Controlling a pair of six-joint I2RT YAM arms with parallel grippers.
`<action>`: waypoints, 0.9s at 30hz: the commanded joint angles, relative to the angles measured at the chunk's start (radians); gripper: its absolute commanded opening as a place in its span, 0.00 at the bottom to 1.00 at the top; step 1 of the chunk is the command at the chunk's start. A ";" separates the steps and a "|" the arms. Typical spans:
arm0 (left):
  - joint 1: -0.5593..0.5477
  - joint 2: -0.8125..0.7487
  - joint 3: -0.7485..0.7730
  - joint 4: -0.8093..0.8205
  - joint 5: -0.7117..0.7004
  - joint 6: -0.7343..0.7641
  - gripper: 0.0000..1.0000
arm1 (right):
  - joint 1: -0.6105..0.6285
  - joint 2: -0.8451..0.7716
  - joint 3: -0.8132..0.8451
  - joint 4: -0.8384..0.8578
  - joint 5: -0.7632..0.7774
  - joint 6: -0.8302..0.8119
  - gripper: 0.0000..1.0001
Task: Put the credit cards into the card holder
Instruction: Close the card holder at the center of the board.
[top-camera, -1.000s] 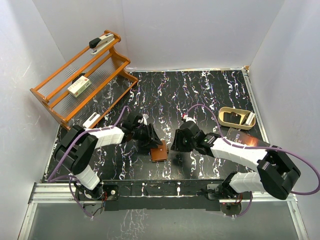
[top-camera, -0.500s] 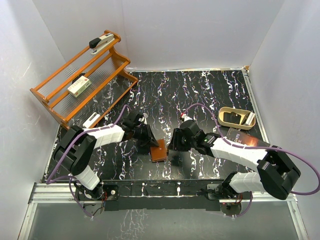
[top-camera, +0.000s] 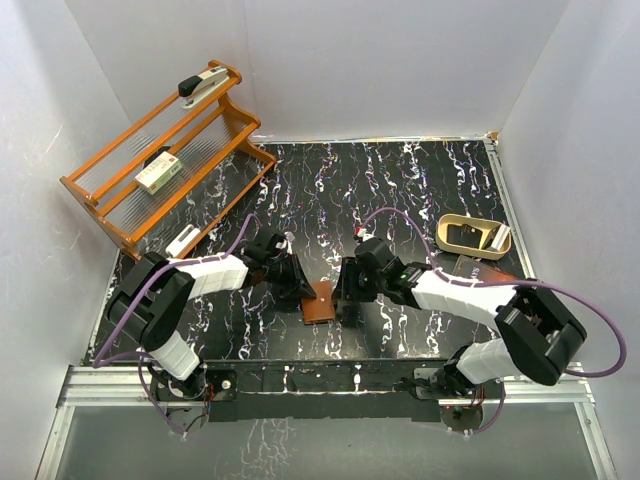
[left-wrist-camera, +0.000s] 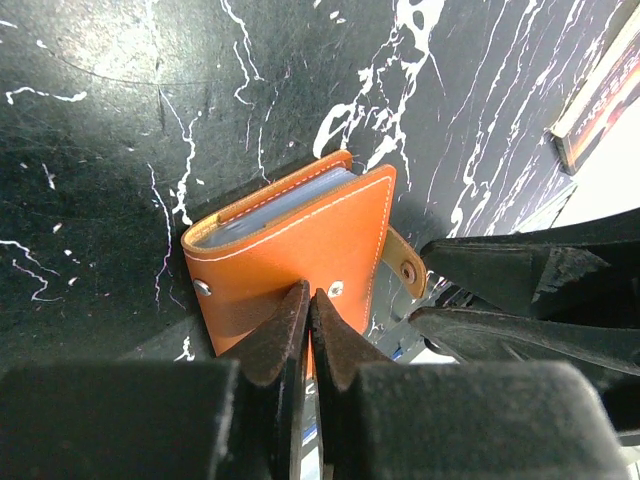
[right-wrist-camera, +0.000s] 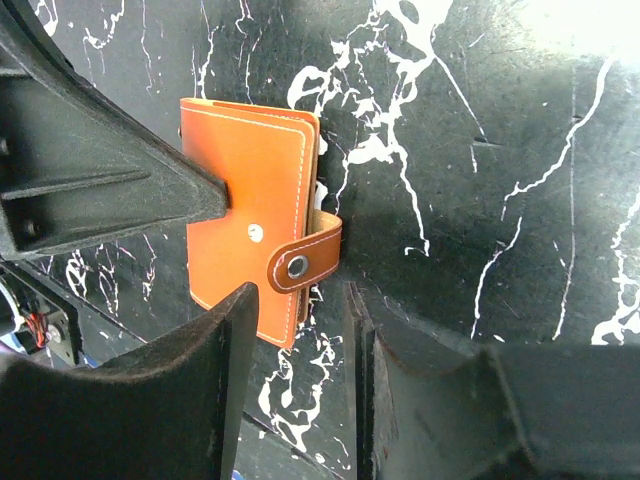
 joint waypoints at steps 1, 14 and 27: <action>-0.008 0.001 -0.025 -0.018 -0.009 0.012 0.04 | -0.008 0.029 0.050 0.082 -0.040 -0.028 0.38; -0.008 -0.014 -0.038 -0.025 -0.038 0.005 0.04 | -0.008 0.083 0.102 0.080 -0.074 -0.077 0.39; -0.009 -0.025 -0.048 -0.022 -0.049 -0.004 0.05 | -0.009 0.109 0.113 0.078 -0.100 -0.064 0.41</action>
